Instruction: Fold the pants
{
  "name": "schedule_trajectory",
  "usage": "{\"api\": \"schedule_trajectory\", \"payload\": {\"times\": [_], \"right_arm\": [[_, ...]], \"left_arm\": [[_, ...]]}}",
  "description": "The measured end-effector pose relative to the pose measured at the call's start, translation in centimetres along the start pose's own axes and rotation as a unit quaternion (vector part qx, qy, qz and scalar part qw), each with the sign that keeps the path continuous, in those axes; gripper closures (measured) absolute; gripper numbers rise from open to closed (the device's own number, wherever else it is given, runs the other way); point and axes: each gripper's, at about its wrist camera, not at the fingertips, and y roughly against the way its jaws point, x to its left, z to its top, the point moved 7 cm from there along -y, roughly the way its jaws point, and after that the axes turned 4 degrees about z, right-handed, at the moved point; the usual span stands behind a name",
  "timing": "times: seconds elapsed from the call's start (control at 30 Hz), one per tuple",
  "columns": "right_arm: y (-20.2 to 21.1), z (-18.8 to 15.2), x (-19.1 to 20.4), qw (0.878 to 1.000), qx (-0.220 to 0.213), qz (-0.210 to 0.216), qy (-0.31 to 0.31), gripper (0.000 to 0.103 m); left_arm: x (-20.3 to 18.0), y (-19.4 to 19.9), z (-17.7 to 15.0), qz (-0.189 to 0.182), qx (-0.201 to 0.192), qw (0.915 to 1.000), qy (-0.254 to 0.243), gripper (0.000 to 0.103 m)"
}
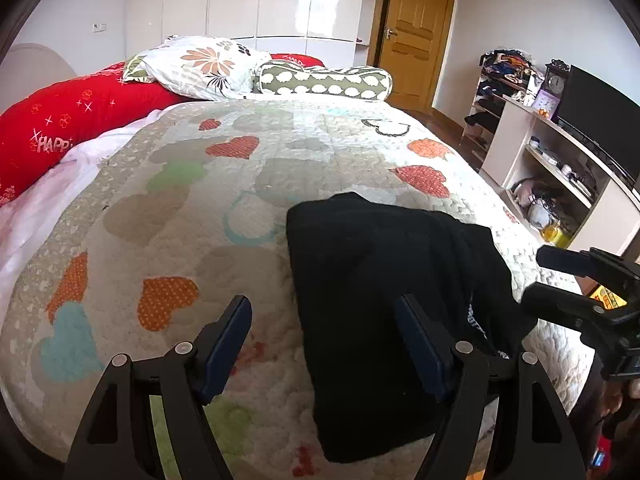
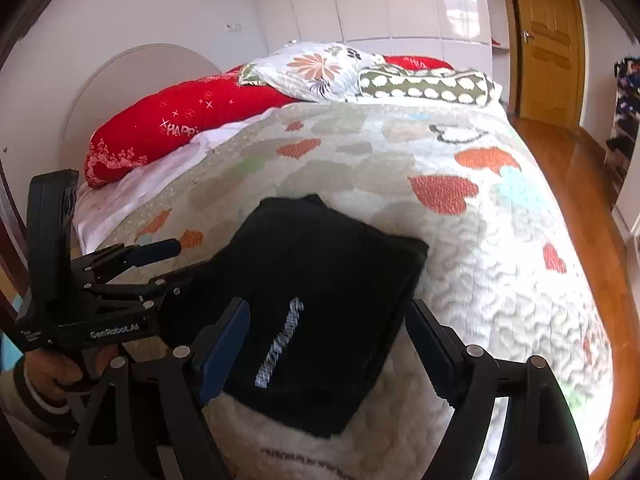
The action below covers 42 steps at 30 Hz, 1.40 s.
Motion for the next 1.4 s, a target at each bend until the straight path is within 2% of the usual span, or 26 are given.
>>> {"api": "schedule_trajectory", "payload": {"times": [0.23, 0.47, 0.63, 0.87, 1.0, 1.1, 1.4], "right_arm": [[-3.3, 1.4, 0.0, 1.0, 0.007, 0.025, -0.015, 0.022], [-6.6, 1.3, -2.2, 0.998, 0.029, -0.054, 0.013, 0.02], [-8.6, 0.0, -3.7, 0.998, 0.047, -0.025, -0.021, 0.014], [-8.7, -0.4, -4.6, 0.996, 0.065, 0.01, -0.068, 0.009], [-9.1, -0.6, -4.0, 0.996, 0.068, -0.002, -0.051, 0.006], [-9.6, -0.8, -4.0, 0.996, 0.071, 0.005, -0.049, 0.002], [-9.1, -0.8, -4.0, 0.997, 0.055, 0.004, -0.051, 0.001]], "left_arm": [[0.9, -1.4, 1.0, 0.013, 0.003, 0.9999, -0.002, 0.029], [1.0, -3.4, 1.8, 0.017, 0.011, 0.9998, 0.001, 0.025], [0.8, -5.0, 1.9, 0.015, 0.023, 0.9996, -0.004, 0.024], [0.8, -5.7, 2.1, 0.011, 0.025, 0.9996, 0.002, 0.023], [0.9, -5.8, 1.8, 0.011, 0.026, 0.9996, 0.005, 0.023], [0.8, -5.6, 1.8, 0.013, 0.024, 0.9996, 0.003, 0.023], [0.8, -5.0, 1.5, 0.017, 0.02, 0.9997, 0.004, 0.023]]}}
